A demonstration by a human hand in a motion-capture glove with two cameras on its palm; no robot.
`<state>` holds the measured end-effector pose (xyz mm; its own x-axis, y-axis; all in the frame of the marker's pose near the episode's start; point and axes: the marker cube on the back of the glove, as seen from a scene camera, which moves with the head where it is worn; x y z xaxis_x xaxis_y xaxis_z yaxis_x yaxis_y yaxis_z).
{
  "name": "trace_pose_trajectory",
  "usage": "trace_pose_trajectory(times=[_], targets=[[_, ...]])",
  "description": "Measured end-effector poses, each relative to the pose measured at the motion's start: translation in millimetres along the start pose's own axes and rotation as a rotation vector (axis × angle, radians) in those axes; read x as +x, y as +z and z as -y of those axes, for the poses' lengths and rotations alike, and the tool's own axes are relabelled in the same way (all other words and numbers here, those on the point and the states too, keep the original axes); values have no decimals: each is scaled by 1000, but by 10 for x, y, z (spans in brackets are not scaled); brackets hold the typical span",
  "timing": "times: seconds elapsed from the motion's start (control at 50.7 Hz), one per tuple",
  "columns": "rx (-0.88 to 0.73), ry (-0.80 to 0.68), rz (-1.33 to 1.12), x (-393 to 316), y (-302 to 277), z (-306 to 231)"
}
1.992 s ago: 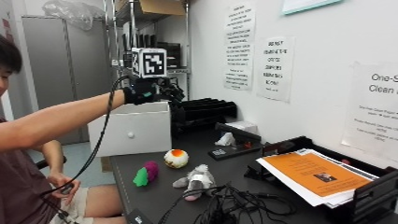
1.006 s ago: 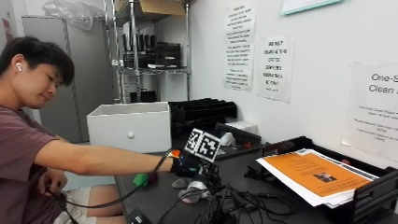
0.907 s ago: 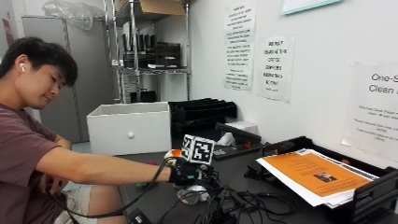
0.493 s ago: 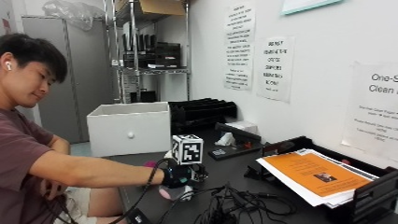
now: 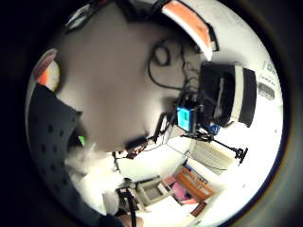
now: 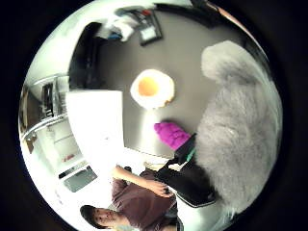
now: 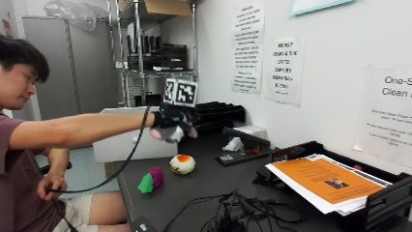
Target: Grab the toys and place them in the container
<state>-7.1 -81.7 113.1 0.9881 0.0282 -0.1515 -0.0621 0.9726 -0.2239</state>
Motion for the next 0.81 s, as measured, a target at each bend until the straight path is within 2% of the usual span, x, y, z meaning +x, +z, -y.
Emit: trace_pose_trajectory(times=[0.197,0.335,0.532,0.67,0.73,0.808], targets=[[198,-100,-46,-849,-1215,-262],[321,-263,-73,-1929,-1744,-348],[372,-460,-84,-3534,-1763,-196],[466,-619,26,-3976,-1616,-118],[453,-619,-22,-4113,-1512,-53],[304,-550,-119,-4193,-1335,13]])
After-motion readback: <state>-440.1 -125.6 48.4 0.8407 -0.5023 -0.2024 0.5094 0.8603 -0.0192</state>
